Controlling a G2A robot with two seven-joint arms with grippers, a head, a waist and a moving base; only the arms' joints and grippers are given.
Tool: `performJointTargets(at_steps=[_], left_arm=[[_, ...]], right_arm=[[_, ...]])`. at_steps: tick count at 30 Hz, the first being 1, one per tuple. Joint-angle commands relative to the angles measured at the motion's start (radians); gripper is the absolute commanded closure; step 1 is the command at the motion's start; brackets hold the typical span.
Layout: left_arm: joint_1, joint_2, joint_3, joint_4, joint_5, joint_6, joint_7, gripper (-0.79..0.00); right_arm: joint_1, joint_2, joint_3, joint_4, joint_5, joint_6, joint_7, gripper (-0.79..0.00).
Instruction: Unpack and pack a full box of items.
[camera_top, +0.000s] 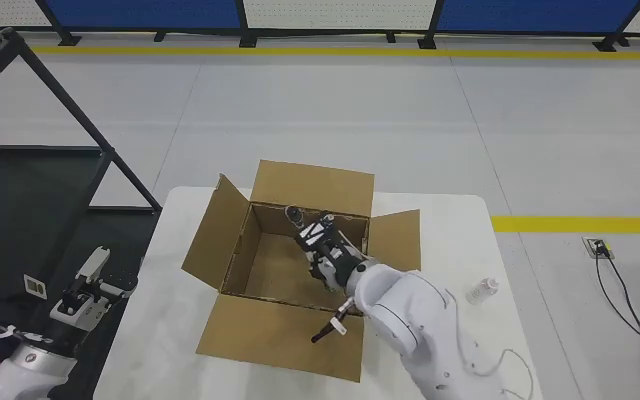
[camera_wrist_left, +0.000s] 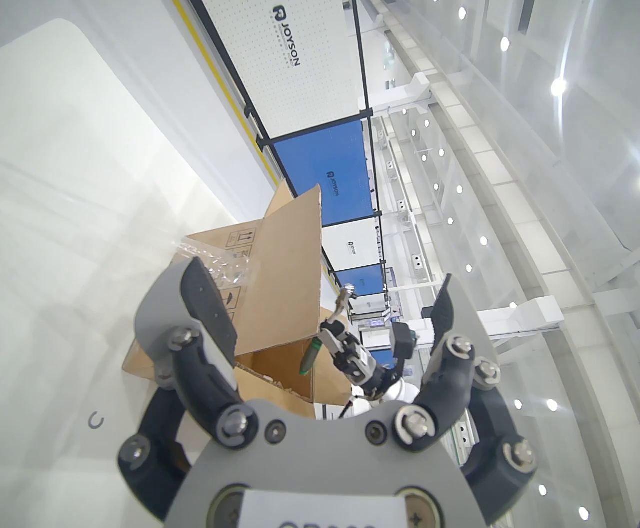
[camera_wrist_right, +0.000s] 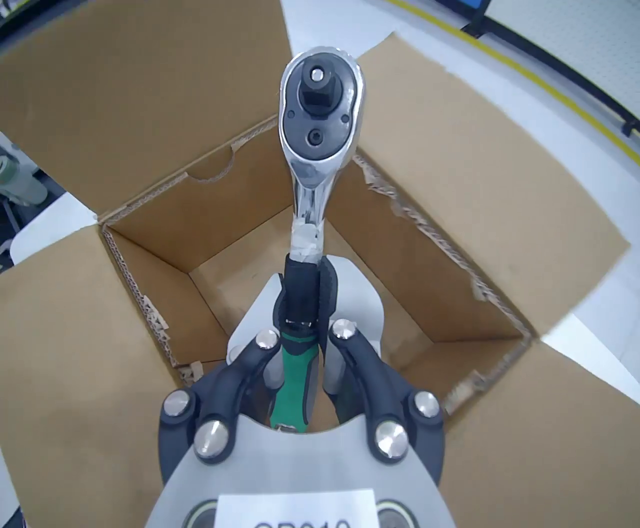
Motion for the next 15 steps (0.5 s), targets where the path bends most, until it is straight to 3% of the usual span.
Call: performJointTargets(at_steps=[1, 10, 15], left_arm=[[0.0, 0.0, 0.0, 0.0, 0.0, 0.0, 0.0, -0.785], [0.0, 0.0, 0.0, 0.0, 0.0, 0.0, 0.0, -0.785], [0.0, 0.0, 0.0, 0.0, 0.0, 0.0, 0.0, -0.785]], right_arm=[[-0.058, 0.008, 0.036, -0.105, -0.033, 0.031, -0.009, 0.0], [-0.365, 0.036, 0.211, -0.518, -0.157, 0.172, -0.037, 0.0], [-0.499, 0.041, 0.29, -0.547, -0.167, 0.233, -0.163, 0.0]])
